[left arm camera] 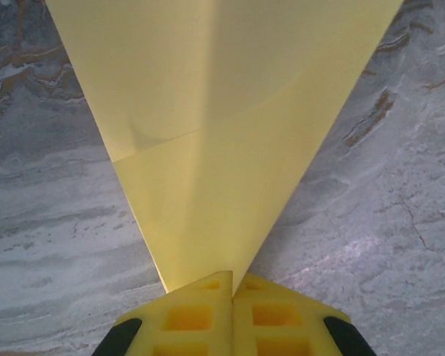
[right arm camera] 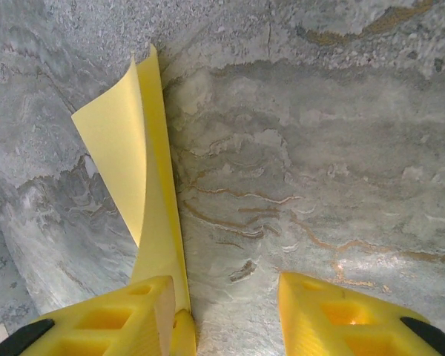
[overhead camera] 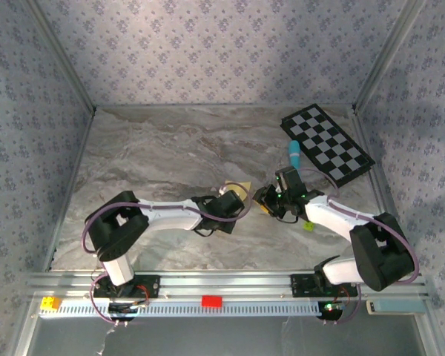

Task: Fold a paper plane with a square sheet of paper (pick it up from the middle)
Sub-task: Fold the wing for the fifth time at the center of the table.

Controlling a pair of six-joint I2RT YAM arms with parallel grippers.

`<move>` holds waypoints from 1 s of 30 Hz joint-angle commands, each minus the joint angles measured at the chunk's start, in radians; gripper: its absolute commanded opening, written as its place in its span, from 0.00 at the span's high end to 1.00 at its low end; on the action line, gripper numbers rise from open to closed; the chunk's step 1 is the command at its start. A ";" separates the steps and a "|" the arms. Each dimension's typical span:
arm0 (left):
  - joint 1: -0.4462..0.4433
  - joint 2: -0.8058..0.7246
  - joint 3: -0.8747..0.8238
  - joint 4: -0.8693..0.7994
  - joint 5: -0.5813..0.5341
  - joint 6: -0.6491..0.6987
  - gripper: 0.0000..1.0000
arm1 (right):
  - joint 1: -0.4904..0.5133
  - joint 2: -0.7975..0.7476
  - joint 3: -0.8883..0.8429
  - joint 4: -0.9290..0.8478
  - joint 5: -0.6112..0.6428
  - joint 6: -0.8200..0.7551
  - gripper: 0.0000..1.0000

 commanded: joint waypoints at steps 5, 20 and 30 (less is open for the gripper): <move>0.064 -0.051 -0.108 0.116 0.177 -0.006 1.00 | 0.072 -0.044 -0.030 0.094 0.063 -0.129 0.64; 0.255 -0.077 -0.290 0.409 0.584 -0.038 1.00 | 0.123 0.054 -0.026 0.308 -0.121 -0.237 0.79; 0.309 -0.044 -0.300 0.429 0.700 -0.039 1.00 | 0.156 0.204 0.049 0.387 -0.198 -0.265 0.88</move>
